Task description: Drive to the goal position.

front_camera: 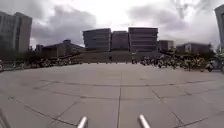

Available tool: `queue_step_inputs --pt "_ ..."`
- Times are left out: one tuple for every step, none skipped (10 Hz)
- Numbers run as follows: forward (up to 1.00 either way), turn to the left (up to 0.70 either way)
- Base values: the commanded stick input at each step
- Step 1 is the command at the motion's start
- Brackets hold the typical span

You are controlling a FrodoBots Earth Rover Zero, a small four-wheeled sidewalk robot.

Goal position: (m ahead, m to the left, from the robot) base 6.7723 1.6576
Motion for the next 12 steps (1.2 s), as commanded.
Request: queue_step_inputs --pt "0.7 0.0" --pt "0.7 0.0" --pt "0.7 0.0" --pt "0.7 0.0" --pt "0.7 0.0" --pt "0.7 0.0" --pt "0.7 0.0" --pt "0.7 0.0" --pt "0.7 0.0" --pt "0.7 0.0" --pt "0.7 0.0" --pt "0.7 0.0"
